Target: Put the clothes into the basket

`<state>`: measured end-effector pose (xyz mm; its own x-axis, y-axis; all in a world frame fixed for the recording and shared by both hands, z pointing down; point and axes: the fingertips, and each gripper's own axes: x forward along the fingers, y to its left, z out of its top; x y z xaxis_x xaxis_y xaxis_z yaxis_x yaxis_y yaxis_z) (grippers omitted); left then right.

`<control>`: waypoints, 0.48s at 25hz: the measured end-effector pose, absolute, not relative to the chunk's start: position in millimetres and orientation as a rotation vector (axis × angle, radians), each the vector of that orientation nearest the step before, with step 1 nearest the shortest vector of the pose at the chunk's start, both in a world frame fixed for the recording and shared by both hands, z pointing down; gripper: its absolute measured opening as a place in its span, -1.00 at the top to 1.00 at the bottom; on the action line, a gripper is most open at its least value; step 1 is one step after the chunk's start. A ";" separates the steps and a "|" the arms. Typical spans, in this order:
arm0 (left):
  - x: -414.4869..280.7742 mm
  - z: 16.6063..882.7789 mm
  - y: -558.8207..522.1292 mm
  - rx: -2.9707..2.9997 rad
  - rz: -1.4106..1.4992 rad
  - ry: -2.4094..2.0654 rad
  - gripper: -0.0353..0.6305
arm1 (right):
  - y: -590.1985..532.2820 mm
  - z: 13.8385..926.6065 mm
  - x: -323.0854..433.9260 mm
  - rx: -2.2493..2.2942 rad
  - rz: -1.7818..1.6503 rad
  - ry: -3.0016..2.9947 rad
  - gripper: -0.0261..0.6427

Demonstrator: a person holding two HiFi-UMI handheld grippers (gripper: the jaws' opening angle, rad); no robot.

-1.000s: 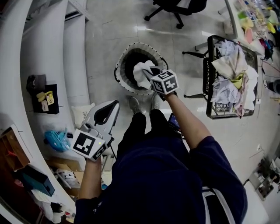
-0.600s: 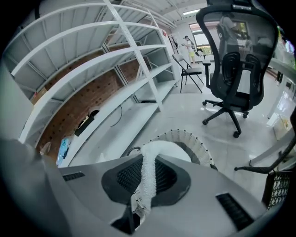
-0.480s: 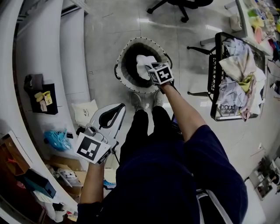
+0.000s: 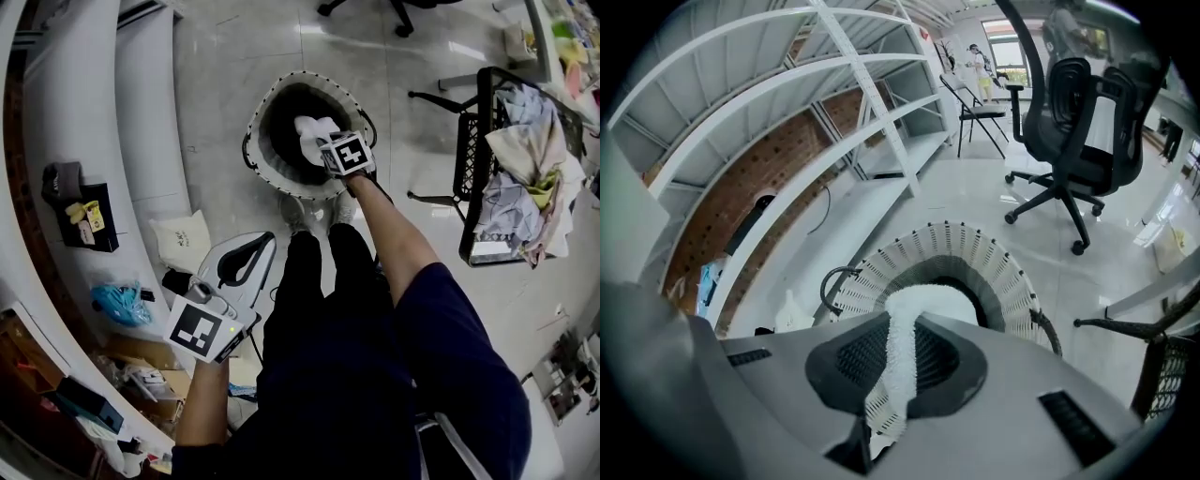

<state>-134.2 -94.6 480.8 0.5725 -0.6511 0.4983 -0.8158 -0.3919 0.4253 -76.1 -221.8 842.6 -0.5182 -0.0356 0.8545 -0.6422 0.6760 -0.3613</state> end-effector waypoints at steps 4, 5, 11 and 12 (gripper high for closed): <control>-128.9 492.5 -95.4 2.141 0.331 -1.157 0.88 | -222.3 855.7 -76.2 0.514 0.838 -1.969 0.82; -127.5 492.8 -96.4 2.137 0.326 -1.160 0.88 | -221.8 857.3 -76.2 0.512 0.836 -1.966 0.82; -128.5 492.5 -101.1 2.122 0.327 -1.170 0.88 | -227.3 858.5 -78.4 0.518 0.818 -1.964 0.82; -129.1 492.1 -102.3 2.121 0.326 -1.173 0.88 | -228.2 858.3 -79.9 0.514 0.817 -1.964 0.82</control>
<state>-129.1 -102.3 492.1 0.5618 -0.6499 0.5118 -0.8208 -0.3608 0.4429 -79.9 -228.2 858.3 -0.4917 -0.0285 0.8703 -0.6376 0.6925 -0.3376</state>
